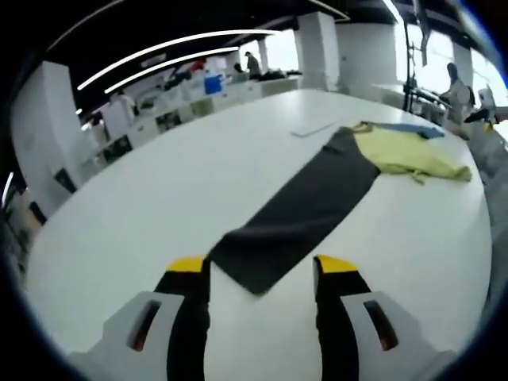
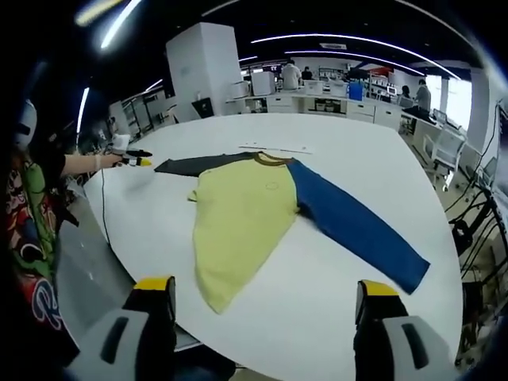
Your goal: Fold the garment on the visible template until the final outline fits inside the template.
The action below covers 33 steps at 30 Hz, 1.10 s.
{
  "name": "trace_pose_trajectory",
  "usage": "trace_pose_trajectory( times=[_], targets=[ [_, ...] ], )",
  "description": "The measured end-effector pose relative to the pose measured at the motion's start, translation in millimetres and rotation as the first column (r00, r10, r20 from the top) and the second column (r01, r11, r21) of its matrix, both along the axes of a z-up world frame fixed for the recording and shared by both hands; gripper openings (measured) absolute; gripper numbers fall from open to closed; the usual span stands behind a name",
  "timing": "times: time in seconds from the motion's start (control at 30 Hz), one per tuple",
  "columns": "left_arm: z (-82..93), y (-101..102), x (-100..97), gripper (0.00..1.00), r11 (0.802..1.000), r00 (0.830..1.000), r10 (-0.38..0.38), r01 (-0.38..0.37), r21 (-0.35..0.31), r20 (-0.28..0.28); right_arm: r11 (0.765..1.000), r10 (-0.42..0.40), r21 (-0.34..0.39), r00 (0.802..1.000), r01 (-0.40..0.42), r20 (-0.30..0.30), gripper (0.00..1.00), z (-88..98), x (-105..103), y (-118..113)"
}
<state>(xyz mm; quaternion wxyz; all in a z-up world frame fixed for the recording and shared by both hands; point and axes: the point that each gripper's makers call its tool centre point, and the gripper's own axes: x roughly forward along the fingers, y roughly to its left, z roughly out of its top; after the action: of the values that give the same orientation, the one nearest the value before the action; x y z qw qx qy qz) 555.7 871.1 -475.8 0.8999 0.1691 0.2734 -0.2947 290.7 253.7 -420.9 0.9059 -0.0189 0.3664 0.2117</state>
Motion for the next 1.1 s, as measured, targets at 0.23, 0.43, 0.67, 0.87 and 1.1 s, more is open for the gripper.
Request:
trace_pose_trajectory(
  times=[0.23, 0.43, 0.67, 0.87, 1.1],
  targets=[
    [6.2, -17, -11.3, 0.49, 0.999, 0.999, -0.038, 0.038, -0.009, -0.002, 1.0, 0.01, 0.021, 1.0, -0.011, 0.018, 0.92, -1.8, 1, 2],
    [4.9, -35, -19.2, 0.48, 0.998, 0.998, -0.061, 0.061, -0.015, -0.022, 0.999, 0.011, 0.046, 1.0, -0.012, 0.024, 0.88, -3.5, -3, 9],
    [4.1, -79, -35.8, 0.47, 0.984, 0.984, -0.175, 0.174, -0.027, -0.034, 0.989, 0.073, 0.131, 0.996, -0.067, -0.044, 0.58, -21.2, -23, 39],
    [4.5, -108, -40.8, 0.46, 0.971, 0.971, -0.238, 0.236, -0.037, -0.038, 0.985, 0.125, 0.135, 0.987, -0.112, -0.1, 0.51, -43.7, -34, 61],
    [0.5, -156, -56.6, 0.43, 0.951, 0.953, -0.301, 0.297, -0.082, -0.043, 0.983, 0.172, 0.091, 0.975, -0.16, -0.141, 0.34, -68.4, -33, 82]
  ],
)
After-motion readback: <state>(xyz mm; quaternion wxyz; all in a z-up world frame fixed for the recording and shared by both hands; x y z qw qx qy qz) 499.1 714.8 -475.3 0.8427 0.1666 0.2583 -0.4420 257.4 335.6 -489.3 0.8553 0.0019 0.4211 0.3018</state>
